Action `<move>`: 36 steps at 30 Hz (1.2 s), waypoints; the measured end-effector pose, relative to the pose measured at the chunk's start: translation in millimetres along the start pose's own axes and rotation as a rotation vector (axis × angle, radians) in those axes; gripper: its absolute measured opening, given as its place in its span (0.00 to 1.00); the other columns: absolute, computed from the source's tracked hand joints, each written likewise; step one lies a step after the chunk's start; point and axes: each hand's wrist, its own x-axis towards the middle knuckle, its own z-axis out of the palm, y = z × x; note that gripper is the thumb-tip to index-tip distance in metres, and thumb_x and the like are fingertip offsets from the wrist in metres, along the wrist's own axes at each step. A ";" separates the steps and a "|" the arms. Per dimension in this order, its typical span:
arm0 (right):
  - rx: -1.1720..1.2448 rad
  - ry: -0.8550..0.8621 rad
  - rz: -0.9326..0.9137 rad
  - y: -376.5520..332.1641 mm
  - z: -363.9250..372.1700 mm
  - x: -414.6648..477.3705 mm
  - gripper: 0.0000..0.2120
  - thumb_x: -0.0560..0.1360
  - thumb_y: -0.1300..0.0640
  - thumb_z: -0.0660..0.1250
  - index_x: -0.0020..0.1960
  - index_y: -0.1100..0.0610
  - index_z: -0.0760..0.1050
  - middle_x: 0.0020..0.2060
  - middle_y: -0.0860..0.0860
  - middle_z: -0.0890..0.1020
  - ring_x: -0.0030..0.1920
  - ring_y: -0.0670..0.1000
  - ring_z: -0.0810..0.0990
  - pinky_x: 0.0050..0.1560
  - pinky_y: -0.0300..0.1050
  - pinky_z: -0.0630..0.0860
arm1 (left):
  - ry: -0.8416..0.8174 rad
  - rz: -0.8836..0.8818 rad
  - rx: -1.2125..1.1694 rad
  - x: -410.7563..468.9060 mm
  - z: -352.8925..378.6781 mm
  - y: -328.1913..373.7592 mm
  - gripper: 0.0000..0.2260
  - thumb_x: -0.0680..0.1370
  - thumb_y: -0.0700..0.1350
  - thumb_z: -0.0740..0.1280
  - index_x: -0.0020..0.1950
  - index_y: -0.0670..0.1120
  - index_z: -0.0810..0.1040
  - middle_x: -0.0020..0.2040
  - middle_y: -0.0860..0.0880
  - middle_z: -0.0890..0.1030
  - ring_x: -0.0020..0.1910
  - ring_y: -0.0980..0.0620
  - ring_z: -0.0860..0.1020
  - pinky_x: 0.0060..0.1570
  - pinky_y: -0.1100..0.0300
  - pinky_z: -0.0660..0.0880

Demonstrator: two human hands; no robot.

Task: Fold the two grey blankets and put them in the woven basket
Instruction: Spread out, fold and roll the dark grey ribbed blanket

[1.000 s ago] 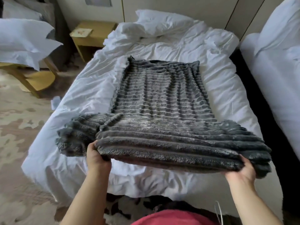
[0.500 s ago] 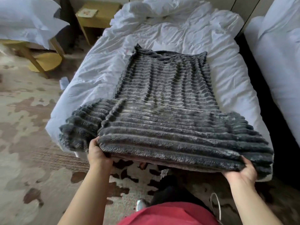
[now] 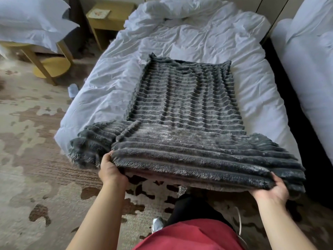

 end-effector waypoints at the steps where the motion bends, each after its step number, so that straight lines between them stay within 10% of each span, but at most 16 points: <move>1: -0.002 0.002 -0.018 -0.9 7.1 0.9 0.29 0.57 0.58 0.67 0.59 0.51 0.75 0.55 0.57 0.80 0.55 0.63 0.77 0.59 0.65 0.71 | -0.003 0.004 0.001 1.8 6.6 1.7 0.14 0.66 0.46 0.70 0.51 0.46 0.81 0.55 0.46 0.83 0.52 0.42 0.82 0.52 0.44 0.78; 7: -0.041 -0.060 -0.058 -6.6 81.0 11.8 0.20 0.68 0.58 0.66 0.60 0.51 0.75 0.54 0.56 0.80 0.53 0.61 0.78 0.56 0.60 0.73 | 0.008 0.063 -0.005 25.2 73.8 17.9 0.03 0.69 0.44 0.71 0.41 0.47 0.80 0.39 0.49 0.82 0.37 0.49 0.81 0.32 0.59 0.78; 12: -0.035 -0.094 -0.054 -14.5 154.0 38.9 0.20 0.64 0.56 0.67 0.56 0.51 0.74 0.48 0.53 0.80 0.49 0.56 0.79 0.44 0.46 0.77 | 0.006 0.079 0.065 52.4 154.1 32.9 0.15 0.65 0.50 0.74 0.49 0.46 0.82 0.45 0.48 0.84 0.41 0.46 0.82 0.43 0.51 0.80; 16: 0.018 -0.114 -0.050 -22.6 221.1 88.3 0.11 0.73 0.53 0.63 0.54 0.54 0.76 0.49 0.55 0.82 0.50 0.55 0.80 0.54 0.45 0.74 | -0.180 0.210 0.060 85.4 226.5 37.7 0.16 0.76 0.52 0.68 0.61 0.47 0.75 0.51 0.48 0.80 0.47 0.51 0.80 0.40 0.56 0.78; 26: -0.827 0.103 0.064 57.3 294.4 277.4 0.20 0.81 0.58 0.57 0.73 0.58 0.64 0.73 0.54 0.66 0.73 0.52 0.64 0.69 0.45 0.62 | -0.242 0.334 1.680 234.4 290.6 -60.2 0.23 0.80 0.47 0.63 0.74 0.44 0.67 0.75 0.46 0.65 0.74 0.48 0.64 0.69 0.57 0.61; 31: -0.916 0.289 0.097 65.0 298.8 310.4 0.17 0.78 0.60 0.62 0.67 0.62 0.71 0.67 0.57 0.74 0.68 0.53 0.72 0.57 0.45 0.70 | -0.154 0.318 1.684 242.7 298.3 -77.1 0.23 0.78 0.44 0.61 0.73 0.44 0.67 0.76 0.46 0.63 0.74 0.49 0.62 0.71 0.57 0.61; 36: -0.865 0.235 0.099 52.3 290.6 302.1 0.19 0.81 0.62 0.56 0.70 0.64 0.66 0.69 0.59 0.71 0.69 0.55 0.70 0.65 0.48 0.69 | -0.070 0.395 1.615 229.8 281.9 -66.8 0.22 0.77 0.43 0.64 0.72 0.45 0.70 0.74 0.47 0.67 0.72 0.49 0.65 0.69 0.57 0.61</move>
